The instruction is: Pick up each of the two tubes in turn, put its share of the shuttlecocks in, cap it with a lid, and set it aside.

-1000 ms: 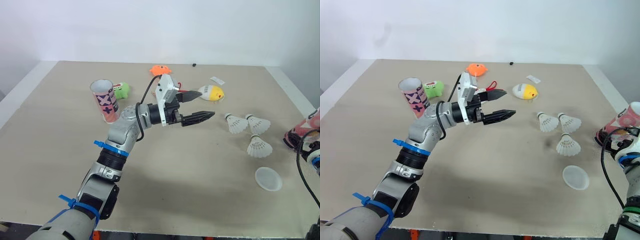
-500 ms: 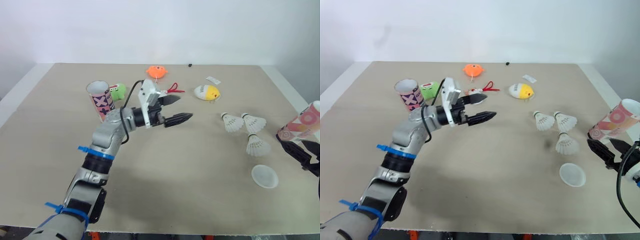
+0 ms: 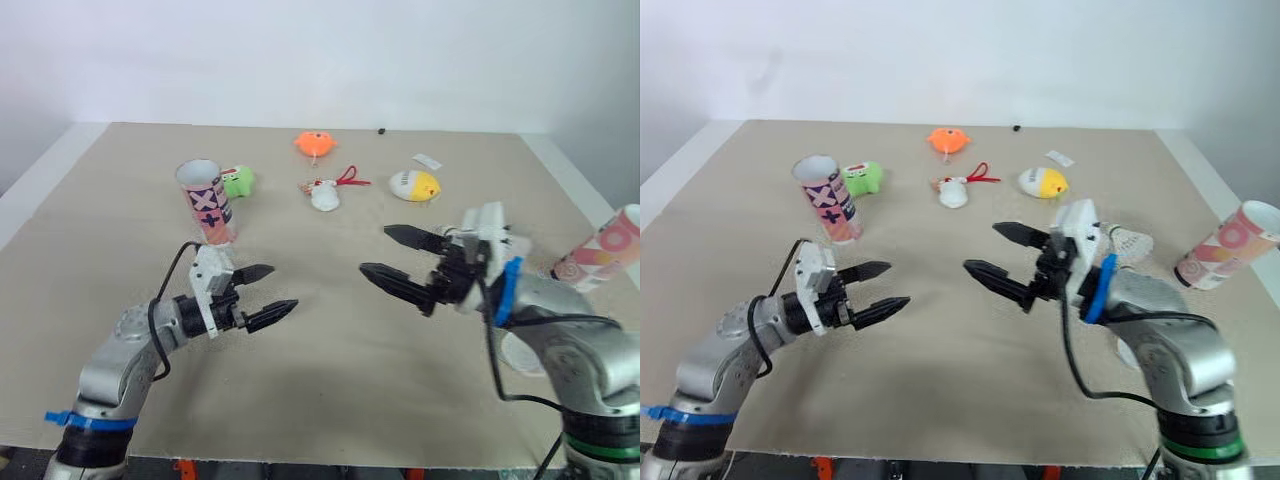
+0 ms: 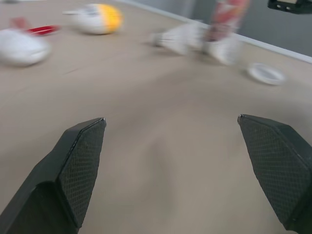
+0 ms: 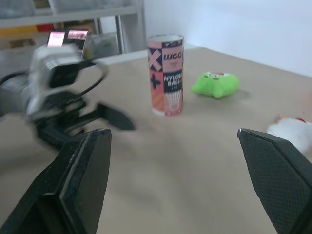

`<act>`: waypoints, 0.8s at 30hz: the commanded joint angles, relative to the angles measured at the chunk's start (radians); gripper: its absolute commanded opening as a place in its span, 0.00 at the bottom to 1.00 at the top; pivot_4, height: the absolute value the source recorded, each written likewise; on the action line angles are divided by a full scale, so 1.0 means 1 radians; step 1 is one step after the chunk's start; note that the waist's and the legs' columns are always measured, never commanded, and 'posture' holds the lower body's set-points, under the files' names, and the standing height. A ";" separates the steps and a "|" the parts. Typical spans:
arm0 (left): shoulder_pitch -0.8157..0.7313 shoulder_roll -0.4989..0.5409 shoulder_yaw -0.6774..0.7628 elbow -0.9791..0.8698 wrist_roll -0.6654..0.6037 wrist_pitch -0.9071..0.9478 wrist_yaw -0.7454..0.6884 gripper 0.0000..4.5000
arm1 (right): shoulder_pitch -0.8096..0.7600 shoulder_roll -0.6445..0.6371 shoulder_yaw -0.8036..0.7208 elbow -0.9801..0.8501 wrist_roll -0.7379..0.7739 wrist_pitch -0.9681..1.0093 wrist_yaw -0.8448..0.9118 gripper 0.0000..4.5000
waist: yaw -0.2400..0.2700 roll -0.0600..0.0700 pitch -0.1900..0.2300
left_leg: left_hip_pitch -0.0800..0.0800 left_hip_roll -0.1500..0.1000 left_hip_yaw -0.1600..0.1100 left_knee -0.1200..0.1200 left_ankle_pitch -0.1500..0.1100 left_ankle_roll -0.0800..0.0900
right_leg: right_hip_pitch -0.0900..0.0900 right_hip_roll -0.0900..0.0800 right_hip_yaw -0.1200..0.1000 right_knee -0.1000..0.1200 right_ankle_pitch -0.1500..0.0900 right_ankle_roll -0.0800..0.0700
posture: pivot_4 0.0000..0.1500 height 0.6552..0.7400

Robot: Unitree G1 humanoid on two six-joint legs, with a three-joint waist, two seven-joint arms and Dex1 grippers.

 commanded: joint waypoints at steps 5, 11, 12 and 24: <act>0.144 -0.098 0.130 -0.107 0.036 -0.117 0.235 1.00 | -0.078 0.105 0.082 0.111 -0.095 -0.073 -0.041 0.98 | 0.004 -0.001 0.000 | -0.001 -0.002 0.002 0.000 -0.001 0.001 | -0.001 -0.005 -0.003 0.000 0.000 0.000 | 1.00 1.00; 0.130 -0.104 0.086 -0.031 0.165 -0.207 0.317 1.00 | -0.092 0.159 0.091 0.126 -0.128 -0.093 -0.072 0.98 | 0.004 -0.002 0.000 | 0.000 -0.001 0.002 0.000 0.000 0.000 | 0.000 -0.003 -0.005 0.000 0.002 -0.003 | 1.00 1.00; 0.107 -0.108 0.088 -0.006 0.169 -0.213 0.327 1.00 | -0.084 0.162 0.092 0.117 -0.131 -0.095 -0.074 0.98 | 0.004 -0.002 0.000 | 0.000 0.000 0.003 0.000 0.000 0.000 | -0.001 -0.003 -0.005 0.000 0.002 -0.003 | 1.00 1.00; -0.115 -0.115 0.145 0.291 0.216 -0.237 0.474 1.00 | -0.009 0.160 0.048 0.026 -0.132 -0.087 -0.142 0.98 | 0.004 -0.003 -0.001 | -0.001 -0.001 0.003 -0.001 0.000 0.000 | -0.001 -0.001 -0.007 0.000 0.003 0.001 | 1.00 1.00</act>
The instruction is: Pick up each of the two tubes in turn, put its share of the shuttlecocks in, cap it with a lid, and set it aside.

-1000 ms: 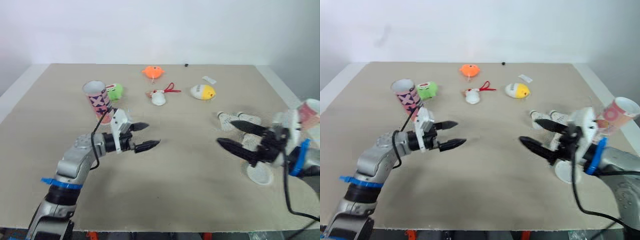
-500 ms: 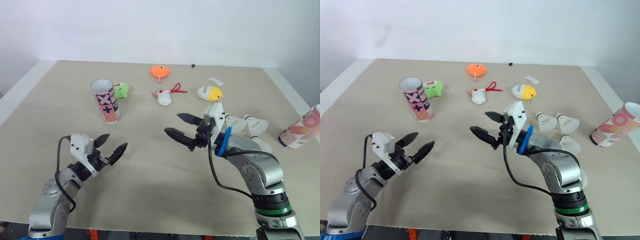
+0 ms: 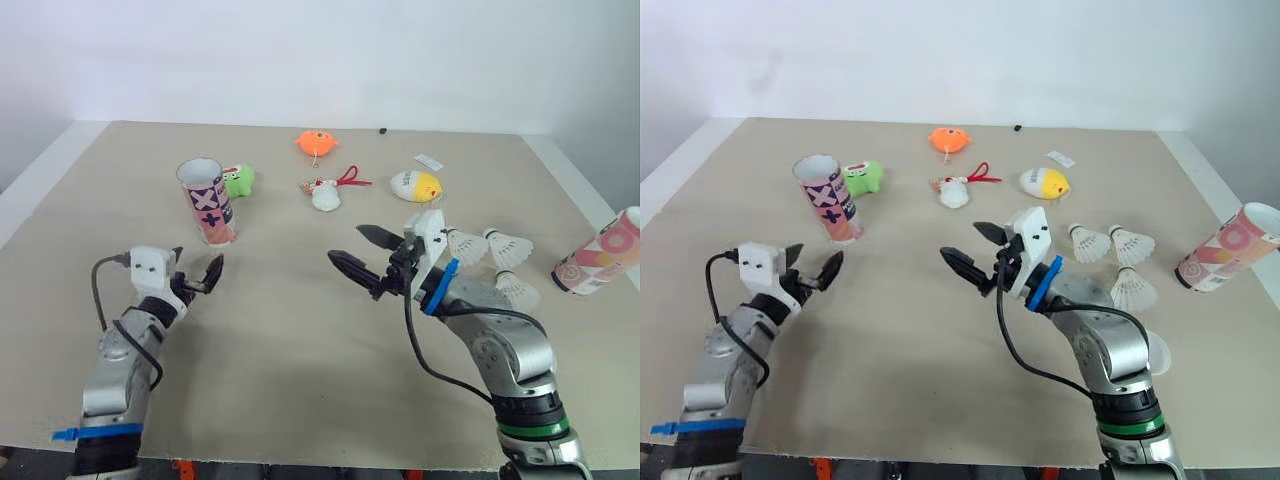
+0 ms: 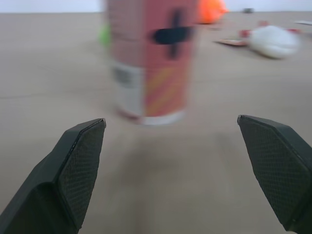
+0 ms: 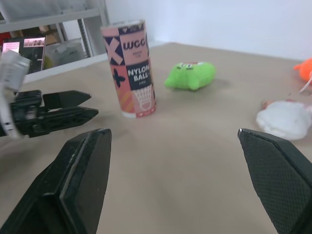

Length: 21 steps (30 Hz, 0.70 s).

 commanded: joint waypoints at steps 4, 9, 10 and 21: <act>-0.086 -0.007 -0.018 0.092 0.018 -0.030 0.007 1.00 | 0.028 -0.011 -0.054 -0.090 0.015 0.005 -0.032 0.98 | 0.000 0.000 0.000 | 0.000 0.000 0.000 0.000 0.000 0.000 | 0.000 0.000 0.000 0.000 0.000 0.000 | 1.00 1.00; -0.205 -0.002 -0.036 0.249 0.047 -0.060 0.007 1.00 | 0.055 -0.019 -0.071 -0.130 0.023 0.018 -0.051 0.98 | 0.001 -0.001 0.000 | 0.000 -0.001 0.000 0.000 0.000 0.000 | 0.000 0.000 -0.001 0.000 0.000 0.000 | 1.00 1.00; -0.225 0.000 -0.038 0.277 0.053 -0.069 0.004 1.00 | 0.059 -0.020 -0.071 -0.136 0.024 0.019 -0.052 0.98 | 0.001 -0.001 0.000 | -0.001 -0.001 0.000 0.000 0.000 0.000 | 0.000 0.000 -0.001 0.000 0.000 0.000 | 1.00 1.00; -0.456 0.044 -0.056 0.640 0.120 -0.208 -0.043 1.00 | 0.081 -0.028 -0.090 -0.180 0.033 0.037 -0.074 0.98 | 0.000 -0.002 0.001 | -0.002 -0.001 -0.001 0.000 0.000 -0.001 | -0.001 0.002 -0.001 0.000 0.000 0.001 | 1.00 1.00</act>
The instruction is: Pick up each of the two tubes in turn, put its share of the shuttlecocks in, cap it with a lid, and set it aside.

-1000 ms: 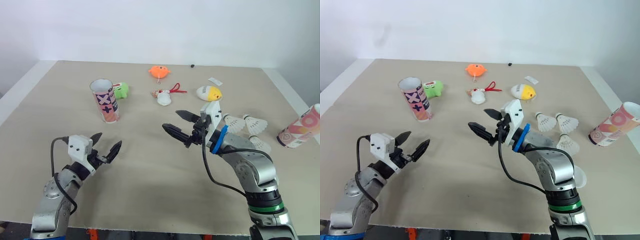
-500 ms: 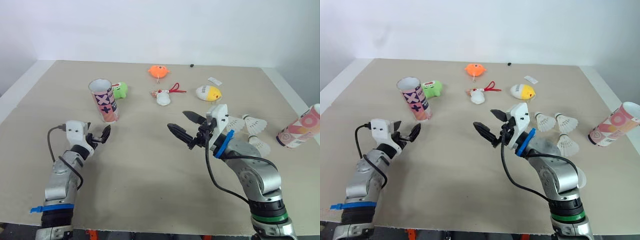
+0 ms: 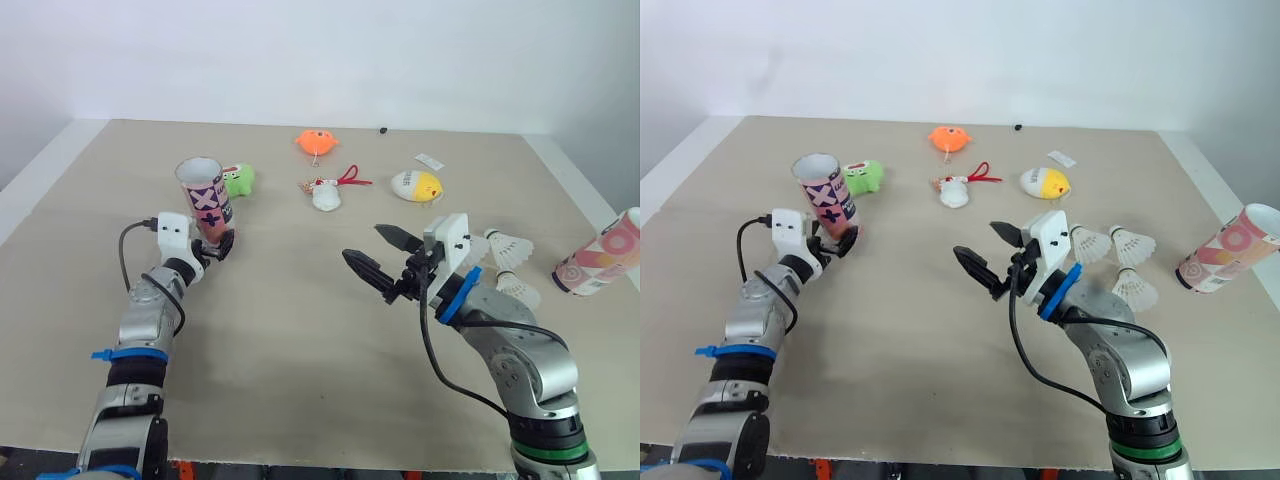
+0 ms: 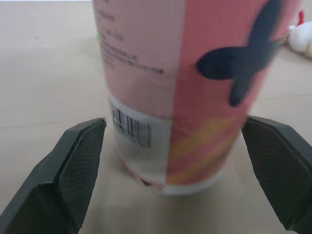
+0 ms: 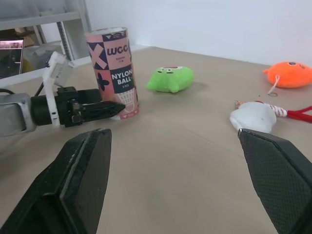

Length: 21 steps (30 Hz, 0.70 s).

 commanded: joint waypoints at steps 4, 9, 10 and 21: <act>-0.126 0.016 -0.003 0.159 0.027 -0.094 -0.025 1.00 | -0.003 -0.016 -0.034 -0.064 0.019 -0.003 -0.012 0.98 | 0.000 -0.001 0.000 | -0.001 0.000 -0.001 0.000 0.000 0.000 | 0.000 0.000 0.000 0.000 0.000 0.001 | 1.00 1.00; -0.170 0.012 0.001 0.232 0.030 -0.136 -0.039 1.00 | 0.001 -0.021 -0.036 -0.069 0.021 -0.001 -0.017 0.98 | 0.000 -0.001 0.000 | -0.002 -0.001 -0.001 0.000 0.000 0.000 | 0.000 0.000 0.000 0.000 -0.001 0.001 | 1.00 1.00; -0.175 0.012 0.003 0.241 0.030 -0.142 -0.040 0.94 | 0.002 -0.022 -0.036 -0.070 0.021 0.000 -0.019 1.00 | 0.000 -0.001 0.000 | -0.002 -0.001 -0.001 0.000 0.000 -0.001 | -0.001 0.000 0.000 0.000 -0.001 0.001 | 1.00 1.00; -0.177 0.028 0.014 0.245 0.031 -0.168 -0.030 0.77 | 0.008 -0.031 -0.036 -0.076 0.032 0.004 -0.024 1.00 | 0.000 -0.001 0.000 | -0.003 -0.001 -0.003 0.000 -0.001 -0.001 | -0.001 0.000 0.000 0.000 -0.001 0.001 | 1.00 1.00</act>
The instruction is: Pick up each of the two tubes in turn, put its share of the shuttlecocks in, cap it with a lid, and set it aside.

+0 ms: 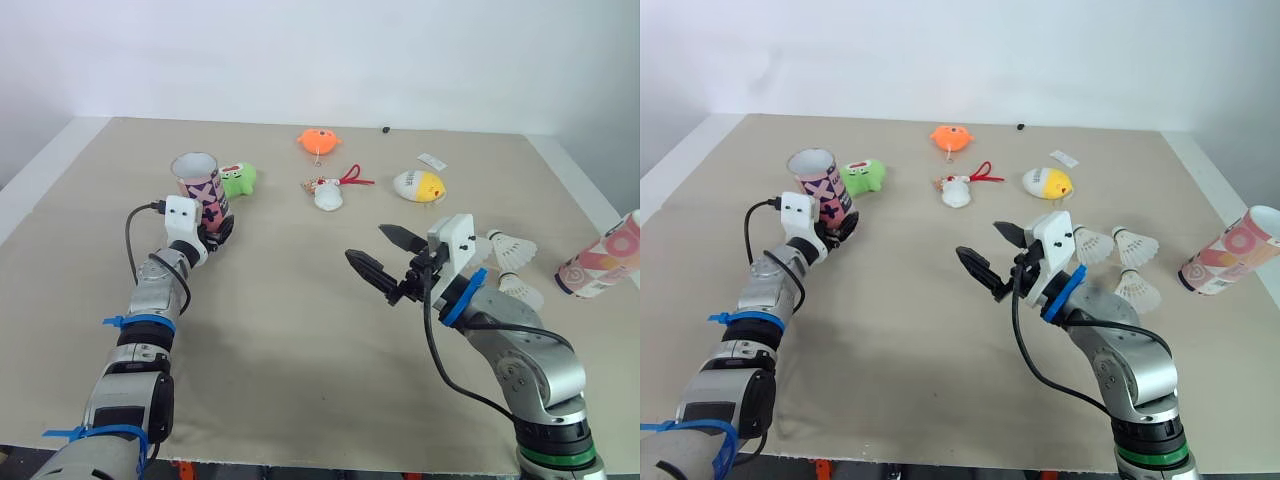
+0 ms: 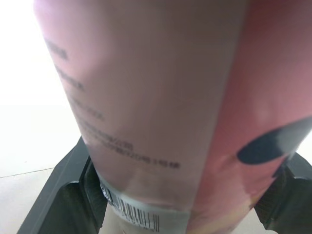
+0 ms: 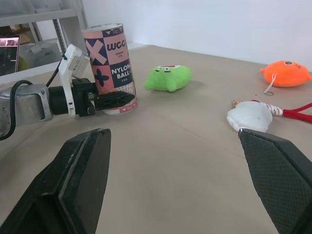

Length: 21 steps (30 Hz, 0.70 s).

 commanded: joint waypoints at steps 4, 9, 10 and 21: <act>-0.004 0.048 -0.004 -0.104 -0.010 0.005 -0.067 0.77 | 0.012 -0.025 -0.051 -0.066 0.048 0.012 0.011 1.00 | 0.000 0.000 0.000 | 0.000 0.000 -0.001 0.000 0.000 0.000 | 0.000 0.000 0.000 0.000 0.000 0.000 | 1.00 1.00; -0.003 0.136 -0.111 -0.231 -0.022 0.109 -0.382 0.77 | 0.098 -0.094 -0.142 -0.165 0.195 0.064 0.074 1.00 | 0.001 0.000 0.000 | -0.003 0.000 -0.004 0.000 0.000 0.000 | -0.001 0.001 -0.001 0.000 -0.001 0.001 | 1.00 1.00; -0.001 0.167 -0.144 -0.255 -0.016 0.130 -0.457 0.77 | 0.117 -0.107 -0.161 -0.183 0.223 0.073 0.081 1.00 | 0.001 0.000 0.000 | -0.004 0.000 -0.005 0.000 0.000 0.000 | -0.001 0.000 -0.002 0.000 -0.002 0.001 | 1.00 1.00; -0.077 0.407 -0.375 -0.455 0.008 0.176 -1.038 0.77 | 0.306 -0.105 -0.206 -0.300 0.266 0.077 -0.046 1.00 | 0.002 0.000 0.000 | -0.003 0.002 -0.008 0.001 0.000 -0.001 | -0.001 0.003 -0.004 0.001 -0.004 -0.004 | 1.00 1.00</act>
